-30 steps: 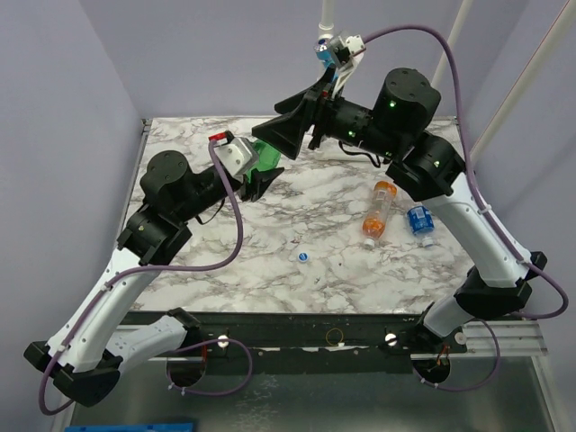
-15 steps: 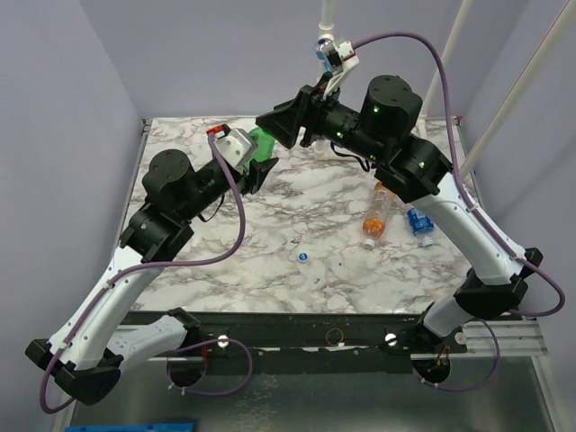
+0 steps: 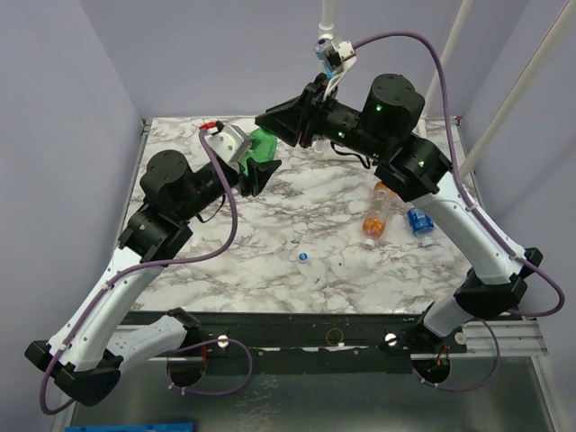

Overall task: Unscrew the bottle caps
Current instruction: Unscrew the bottle cap from the plastic bottle.

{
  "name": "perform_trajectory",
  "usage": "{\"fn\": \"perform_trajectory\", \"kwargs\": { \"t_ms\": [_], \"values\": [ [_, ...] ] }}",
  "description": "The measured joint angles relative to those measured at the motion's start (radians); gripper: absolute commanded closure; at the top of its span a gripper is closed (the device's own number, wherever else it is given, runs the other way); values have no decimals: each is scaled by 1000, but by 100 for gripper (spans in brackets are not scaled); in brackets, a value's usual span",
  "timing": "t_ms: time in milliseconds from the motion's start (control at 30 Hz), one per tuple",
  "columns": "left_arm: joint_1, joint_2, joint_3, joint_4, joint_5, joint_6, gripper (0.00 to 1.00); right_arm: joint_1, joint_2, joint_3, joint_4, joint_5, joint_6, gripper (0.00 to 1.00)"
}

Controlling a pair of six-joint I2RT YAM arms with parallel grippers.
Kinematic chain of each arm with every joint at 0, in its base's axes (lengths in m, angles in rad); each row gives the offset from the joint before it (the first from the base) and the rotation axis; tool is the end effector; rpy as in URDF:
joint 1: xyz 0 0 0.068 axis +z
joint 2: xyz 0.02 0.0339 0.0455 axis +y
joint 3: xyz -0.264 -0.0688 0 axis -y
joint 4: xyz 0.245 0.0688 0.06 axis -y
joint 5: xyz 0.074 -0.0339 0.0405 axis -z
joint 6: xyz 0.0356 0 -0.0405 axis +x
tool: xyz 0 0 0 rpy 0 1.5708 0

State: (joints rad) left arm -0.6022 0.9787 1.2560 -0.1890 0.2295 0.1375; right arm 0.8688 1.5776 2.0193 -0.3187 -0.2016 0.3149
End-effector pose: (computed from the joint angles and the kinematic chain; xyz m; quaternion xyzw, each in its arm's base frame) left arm 0.1603 -0.1200 0.4669 0.3212 0.5949 -0.2440 0.6953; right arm 0.2049 0.2533 0.5498 -0.2527 0.6132 0.4712 0.5815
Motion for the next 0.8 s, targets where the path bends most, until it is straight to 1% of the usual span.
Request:
{"fn": "perform_trajectory", "kwargs": {
  "t_ms": [67,167,233,333,500,567,633,767,800],
  "values": [
    [4,-5,0,1,47,-43,100,-11,0,6,0,-70,-11,99],
    [13,-16,15,0,153,-131,100,-29,-2,25,13,-225,-38,100],
    [16,-18,42,-2,247,-197,100,-38,-15,28,42,-334,-50,99],
    [13,-18,92,8,430,-292,100,-43,-42,29,97,-508,-55,99],
    [5,-3,136,23,653,-401,100,-39,-43,50,188,-775,-24,99],
    [4,5,145,32,724,-437,100,-45,-38,40,259,-871,17,99],
    [2,10,148,34,775,-465,100,-56,-37,6,366,-957,88,100],
    [-2,26,151,37,840,-512,100,-83,-31,-62,591,-1062,243,99],
    [-2,29,151,35,846,-519,100,-89,-27,-69,628,-1075,271,94]
  ]
}}
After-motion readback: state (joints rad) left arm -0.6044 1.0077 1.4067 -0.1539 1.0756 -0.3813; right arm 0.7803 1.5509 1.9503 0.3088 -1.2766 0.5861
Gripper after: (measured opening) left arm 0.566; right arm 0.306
